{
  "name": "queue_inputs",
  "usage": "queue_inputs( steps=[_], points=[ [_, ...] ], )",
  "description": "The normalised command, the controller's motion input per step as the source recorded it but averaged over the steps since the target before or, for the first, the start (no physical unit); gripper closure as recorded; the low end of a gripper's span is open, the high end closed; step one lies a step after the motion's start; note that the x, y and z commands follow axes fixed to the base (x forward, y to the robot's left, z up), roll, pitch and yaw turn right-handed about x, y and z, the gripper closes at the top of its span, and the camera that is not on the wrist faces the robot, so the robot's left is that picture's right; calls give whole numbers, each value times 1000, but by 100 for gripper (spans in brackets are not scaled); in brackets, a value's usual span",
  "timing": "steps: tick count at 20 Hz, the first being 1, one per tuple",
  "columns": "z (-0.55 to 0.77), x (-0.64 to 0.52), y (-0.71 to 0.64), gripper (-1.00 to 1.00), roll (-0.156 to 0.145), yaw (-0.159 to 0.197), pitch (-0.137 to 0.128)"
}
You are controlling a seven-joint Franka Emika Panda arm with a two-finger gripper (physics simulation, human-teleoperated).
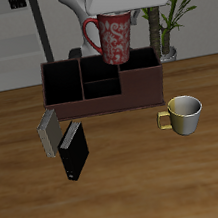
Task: Place the red mug into the back desk caddy's right compartment
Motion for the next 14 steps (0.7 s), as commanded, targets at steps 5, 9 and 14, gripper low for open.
queue_inputs(
  steps=[5, 9, 14],
  points=[
    [-58, -180, -68, 100, -33, 20, -23],
    [-183, -300, 26, 100, 8, 27, 17],
    [-118, -293, 83, 100, 36, 27, -5]
  ],
)
